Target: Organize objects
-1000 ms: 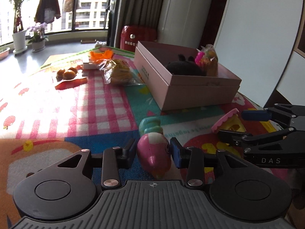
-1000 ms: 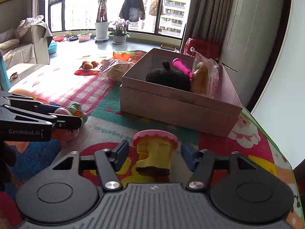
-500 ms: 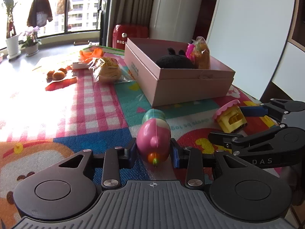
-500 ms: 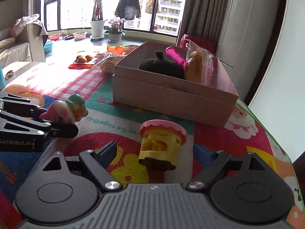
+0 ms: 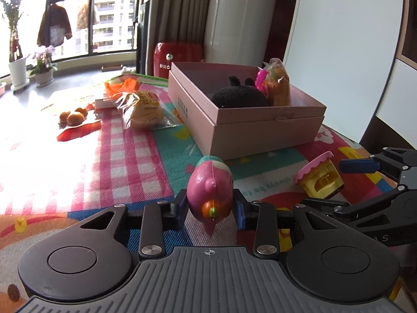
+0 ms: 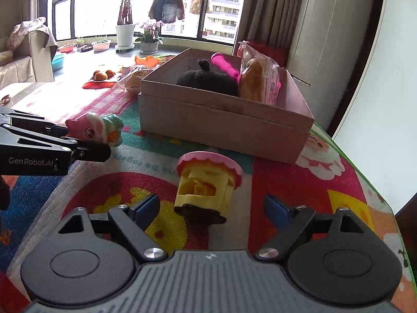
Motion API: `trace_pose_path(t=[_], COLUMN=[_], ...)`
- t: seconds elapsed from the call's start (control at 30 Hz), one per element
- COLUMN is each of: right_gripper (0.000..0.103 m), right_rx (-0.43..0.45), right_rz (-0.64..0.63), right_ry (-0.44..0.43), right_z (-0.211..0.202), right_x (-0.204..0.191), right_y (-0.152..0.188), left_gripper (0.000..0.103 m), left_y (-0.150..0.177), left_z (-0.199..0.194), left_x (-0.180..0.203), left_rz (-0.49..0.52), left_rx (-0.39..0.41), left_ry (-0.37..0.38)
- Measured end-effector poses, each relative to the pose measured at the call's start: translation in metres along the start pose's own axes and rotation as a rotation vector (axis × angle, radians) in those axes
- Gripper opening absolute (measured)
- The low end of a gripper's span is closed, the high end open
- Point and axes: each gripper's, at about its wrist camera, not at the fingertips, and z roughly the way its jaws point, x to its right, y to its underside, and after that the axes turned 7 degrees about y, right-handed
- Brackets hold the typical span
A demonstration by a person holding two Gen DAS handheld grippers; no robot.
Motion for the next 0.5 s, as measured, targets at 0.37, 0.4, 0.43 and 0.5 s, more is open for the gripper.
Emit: trace_pose_path(t=[0.37,0.4,0.43,0.5], right_gripper=[0.056,0.056,0.056,0.056], right_rx=[-0.004,-0.012,-0.008,0.013], right_rz=[0.057,0.055,0.056,0.055], right_ry=[-0.021,-0.018,-0.012,-0.003], right_z=[0.014,0.013,0.009,-0.002], right_x=[0.002,0.001,0.001,0.001], right_y=[-0.019,-0.021,-0.022,-0.020], left_gripper=[0.038,0.038,0.038,0.037], left_y=[-0.012,-0.013,-0.014,-0.014], left_z=[0.011,0.009,0.007,0.003], left_x=[0.006,0.008,0.010,0.013], left_rz=[0.017,0.018,0.016,0.016], left_rx=[0.015,0.018,0.020,0.009], left_ry=[-0.014,-0.009,0.004,0.032])
